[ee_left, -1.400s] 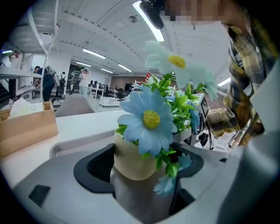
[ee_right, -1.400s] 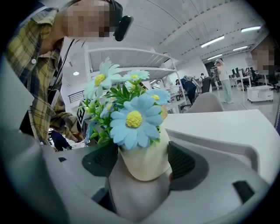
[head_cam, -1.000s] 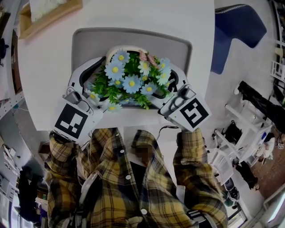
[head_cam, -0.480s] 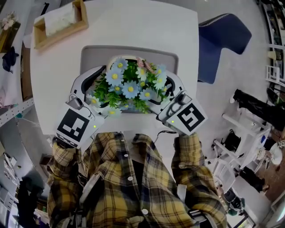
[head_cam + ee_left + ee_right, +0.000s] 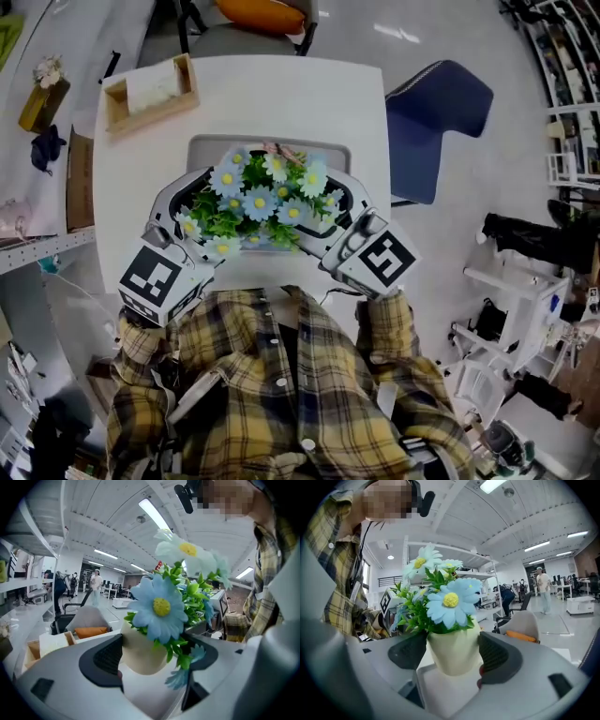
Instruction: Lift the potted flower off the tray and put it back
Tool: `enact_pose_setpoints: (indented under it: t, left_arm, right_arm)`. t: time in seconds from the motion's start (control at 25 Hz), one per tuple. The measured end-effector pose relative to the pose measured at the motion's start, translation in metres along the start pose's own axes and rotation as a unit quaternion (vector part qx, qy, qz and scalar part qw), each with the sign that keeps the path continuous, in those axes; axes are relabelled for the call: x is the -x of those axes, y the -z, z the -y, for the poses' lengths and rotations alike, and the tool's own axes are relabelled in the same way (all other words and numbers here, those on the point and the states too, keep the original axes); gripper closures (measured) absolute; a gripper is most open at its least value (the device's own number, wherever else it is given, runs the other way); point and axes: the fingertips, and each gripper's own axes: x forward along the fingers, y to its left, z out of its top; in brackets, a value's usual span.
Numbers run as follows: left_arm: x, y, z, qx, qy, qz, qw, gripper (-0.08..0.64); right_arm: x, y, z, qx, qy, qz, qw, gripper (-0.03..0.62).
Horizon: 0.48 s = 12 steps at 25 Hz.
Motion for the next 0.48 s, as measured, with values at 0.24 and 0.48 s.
enact_pose_setpoints:
  t: [0.24,0.48]
  left_arm:
    - [0.008,-0.014,0.002,-0.001,-0.01,0.021,0.9997,0.193]
    - [0.002,-0.006,0.0,0.002,-0.001,0.05,0.9987,0.193]
  right_arm:
    - [0.002,-0.018,-0.002,0.011,0.002,0.026,1.0,0.245]
    - [0.003,-0.01,0.0,0.023,0.012,0.037,0.999,0.247]
